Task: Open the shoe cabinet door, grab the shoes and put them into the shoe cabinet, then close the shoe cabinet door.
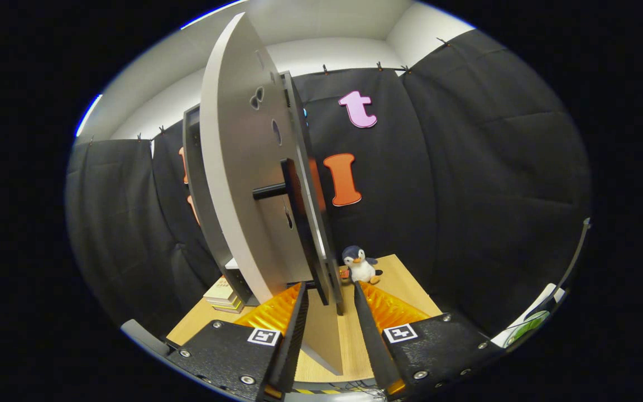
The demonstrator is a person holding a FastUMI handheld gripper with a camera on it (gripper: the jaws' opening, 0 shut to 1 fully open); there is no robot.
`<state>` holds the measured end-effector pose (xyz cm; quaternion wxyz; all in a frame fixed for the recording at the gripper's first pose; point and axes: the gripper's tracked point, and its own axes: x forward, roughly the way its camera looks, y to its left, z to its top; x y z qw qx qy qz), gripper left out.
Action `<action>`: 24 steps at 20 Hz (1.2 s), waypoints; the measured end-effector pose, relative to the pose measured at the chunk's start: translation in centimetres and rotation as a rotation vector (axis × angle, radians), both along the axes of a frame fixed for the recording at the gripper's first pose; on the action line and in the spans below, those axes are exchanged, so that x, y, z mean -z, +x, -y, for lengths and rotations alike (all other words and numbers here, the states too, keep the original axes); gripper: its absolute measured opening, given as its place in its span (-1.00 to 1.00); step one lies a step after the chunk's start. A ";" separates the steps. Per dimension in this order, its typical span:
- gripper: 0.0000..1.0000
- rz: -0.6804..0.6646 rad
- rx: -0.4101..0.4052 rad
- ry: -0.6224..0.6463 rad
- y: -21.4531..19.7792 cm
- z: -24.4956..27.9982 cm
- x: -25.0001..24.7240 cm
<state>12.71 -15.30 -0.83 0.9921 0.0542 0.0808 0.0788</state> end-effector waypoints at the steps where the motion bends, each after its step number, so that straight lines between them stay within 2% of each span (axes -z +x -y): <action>1: 0.07 -0.002 0.001 -0.009 0.1 -0.2 0.1; 8: 0.04 0.015 -0.040 -0.058 -0.2 -2.8 0.0; 16: 0.04 0.000 -0.233 -0.017 -0.2 -11.9 0.4; 24: 0.27 -0.019 -0.350 0.003 2.5 -20.0 1.1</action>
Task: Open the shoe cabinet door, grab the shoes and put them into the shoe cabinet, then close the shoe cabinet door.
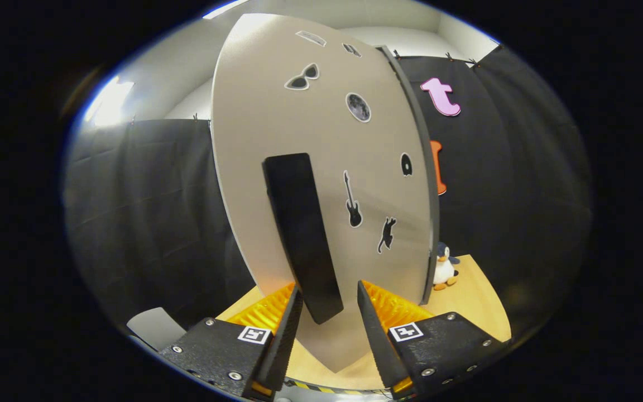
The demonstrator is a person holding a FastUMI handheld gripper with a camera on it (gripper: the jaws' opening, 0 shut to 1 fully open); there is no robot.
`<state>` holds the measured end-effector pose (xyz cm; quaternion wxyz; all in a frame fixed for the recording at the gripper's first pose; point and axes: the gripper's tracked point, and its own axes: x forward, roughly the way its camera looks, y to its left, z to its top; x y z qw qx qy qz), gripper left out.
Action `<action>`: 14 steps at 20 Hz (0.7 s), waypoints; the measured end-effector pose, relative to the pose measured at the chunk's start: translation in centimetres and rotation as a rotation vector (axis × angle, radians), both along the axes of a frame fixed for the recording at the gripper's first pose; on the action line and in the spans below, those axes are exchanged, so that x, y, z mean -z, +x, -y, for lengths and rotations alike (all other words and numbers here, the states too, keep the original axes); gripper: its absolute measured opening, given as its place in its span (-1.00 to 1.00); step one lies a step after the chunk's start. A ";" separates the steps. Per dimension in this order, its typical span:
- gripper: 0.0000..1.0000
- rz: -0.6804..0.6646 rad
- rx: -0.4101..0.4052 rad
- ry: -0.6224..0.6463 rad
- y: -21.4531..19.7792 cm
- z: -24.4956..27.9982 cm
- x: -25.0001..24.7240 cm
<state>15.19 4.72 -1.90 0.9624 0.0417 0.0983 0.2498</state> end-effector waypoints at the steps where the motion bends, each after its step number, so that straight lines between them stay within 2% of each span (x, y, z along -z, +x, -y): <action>1: 0.33 0.001 -0.004 -0.003 0.6 -1.3 0.1; 5: 0.57 0.027 -0.032 -0.026 4.0 -6.7 0.1; 9: 0.64 0.090 -0.022 -0.075 7.6 -11.7 -0.5; 12: 0.70 0.113 -0.007 -0.073 8.0 -12.5 -0.7; 14: 0.74 0.133 0.034 -0.081 8.3 -12.6 -0.7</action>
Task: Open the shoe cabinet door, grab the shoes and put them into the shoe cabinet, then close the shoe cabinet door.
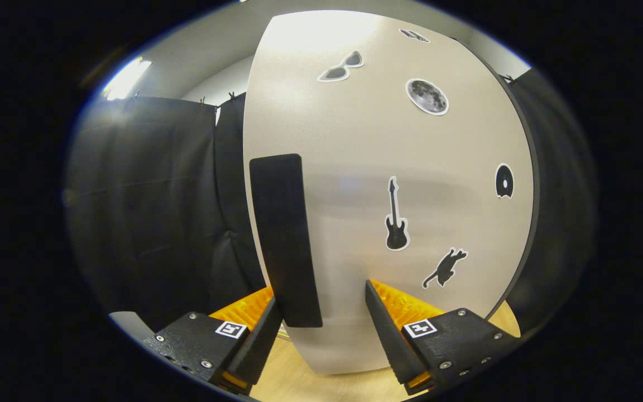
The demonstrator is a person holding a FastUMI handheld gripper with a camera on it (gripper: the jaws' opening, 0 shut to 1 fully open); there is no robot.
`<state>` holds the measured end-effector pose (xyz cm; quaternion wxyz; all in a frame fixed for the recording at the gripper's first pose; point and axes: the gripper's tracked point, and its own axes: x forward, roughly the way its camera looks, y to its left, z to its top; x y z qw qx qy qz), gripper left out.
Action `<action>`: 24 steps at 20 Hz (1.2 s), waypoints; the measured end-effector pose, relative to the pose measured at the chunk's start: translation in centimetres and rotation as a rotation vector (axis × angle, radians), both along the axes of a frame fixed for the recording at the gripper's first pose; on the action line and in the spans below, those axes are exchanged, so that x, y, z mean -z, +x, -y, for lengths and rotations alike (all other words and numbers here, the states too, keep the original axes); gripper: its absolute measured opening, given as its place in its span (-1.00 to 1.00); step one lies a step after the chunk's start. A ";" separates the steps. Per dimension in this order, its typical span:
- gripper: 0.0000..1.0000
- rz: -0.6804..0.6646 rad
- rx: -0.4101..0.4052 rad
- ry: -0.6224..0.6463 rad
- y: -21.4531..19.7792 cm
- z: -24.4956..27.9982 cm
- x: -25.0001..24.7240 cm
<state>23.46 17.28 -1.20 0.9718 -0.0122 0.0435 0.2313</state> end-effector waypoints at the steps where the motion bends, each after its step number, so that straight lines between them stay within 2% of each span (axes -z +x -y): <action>1: 0.76 0.014 0.026 -0.016 0.2 -0.1 0.1; 4: 0.79 0.050 0.106 -0.020 0.8 -0.4 0.3; 11: 0.81 0.067 0.177 0.019 2.0 -0.6 -0.1; 19: 0.83 0.066 0.191 0.022 2.3 -0.6 -0.4; 21: 0.84 0.019 0.173 0.046 1.7 -1.1 0.3; 24: 0.86 0.023 0.171 0.033 0.0 -0.7 0.2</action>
